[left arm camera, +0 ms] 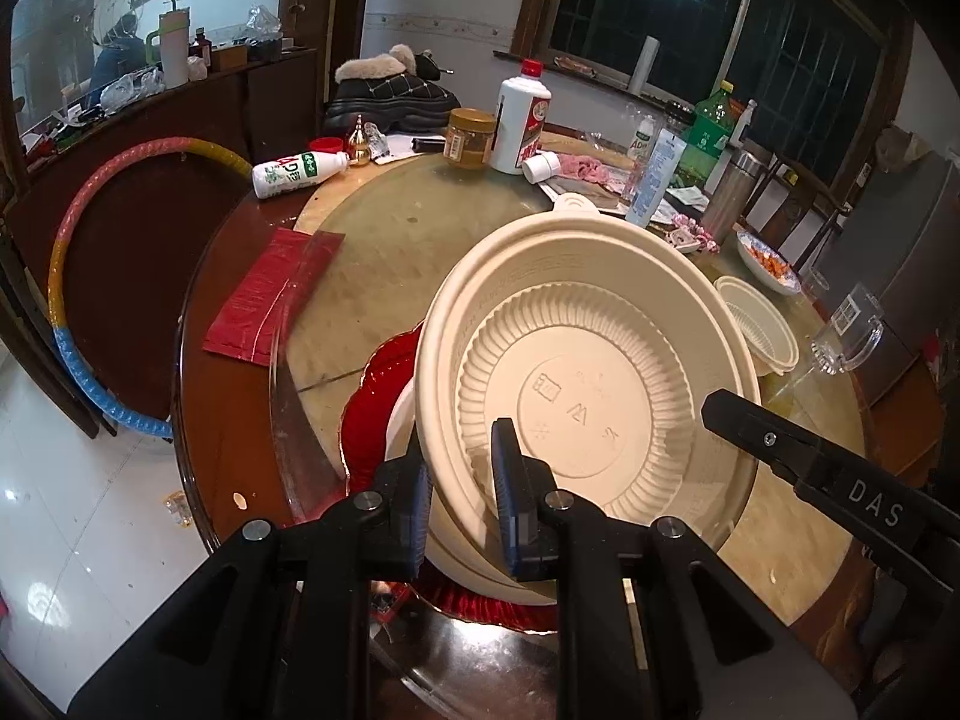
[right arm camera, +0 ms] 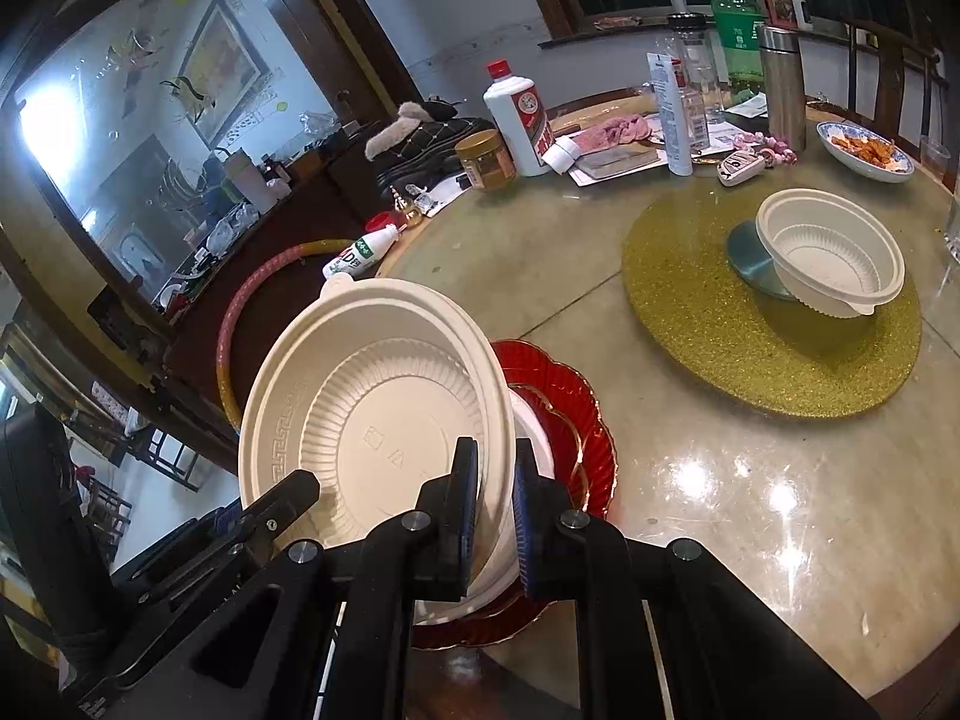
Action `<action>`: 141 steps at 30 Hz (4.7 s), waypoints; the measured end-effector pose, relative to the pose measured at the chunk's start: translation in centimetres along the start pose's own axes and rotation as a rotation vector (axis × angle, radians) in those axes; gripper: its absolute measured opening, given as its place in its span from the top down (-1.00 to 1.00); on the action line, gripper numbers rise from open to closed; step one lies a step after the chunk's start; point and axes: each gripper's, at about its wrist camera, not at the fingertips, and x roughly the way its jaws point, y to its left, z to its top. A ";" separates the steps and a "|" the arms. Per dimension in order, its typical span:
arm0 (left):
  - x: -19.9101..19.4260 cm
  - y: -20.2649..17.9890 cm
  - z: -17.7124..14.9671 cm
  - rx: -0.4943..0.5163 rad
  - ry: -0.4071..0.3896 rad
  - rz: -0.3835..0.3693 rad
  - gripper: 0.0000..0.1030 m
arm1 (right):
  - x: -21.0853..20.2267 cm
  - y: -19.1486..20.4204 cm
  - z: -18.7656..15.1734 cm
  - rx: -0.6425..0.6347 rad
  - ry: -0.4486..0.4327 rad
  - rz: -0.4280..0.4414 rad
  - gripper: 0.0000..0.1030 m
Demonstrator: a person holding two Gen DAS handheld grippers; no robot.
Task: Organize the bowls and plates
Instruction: 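Lower the beige bowl into the white bowls and open both grippers, then move both grippers to the second beige bowl on the gold mat, then grasp the rim of the second beige bowl with both grippers, then lift the second beige bowl and carry it toward the stack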
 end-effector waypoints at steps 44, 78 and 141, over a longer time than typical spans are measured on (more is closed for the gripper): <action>1.8 2.4 -0.4 -0.069 0.036 0.058 0.18 | 3.4 -0.1 -1.0 -0.013 0.086 -0.001 0.61; 2.1 -14.6 -0.7 0.185 -0.063 -0.066 -0.58 | -5.9 -19.4 -0.6 0.459 -0.170 0.024 -0.66; 10.3 -23.6 -1.1 0.205 0.089 -0.099 0.71 | -5.7 -24.6 -0.6 0.481 -0.134 -0.156 0.82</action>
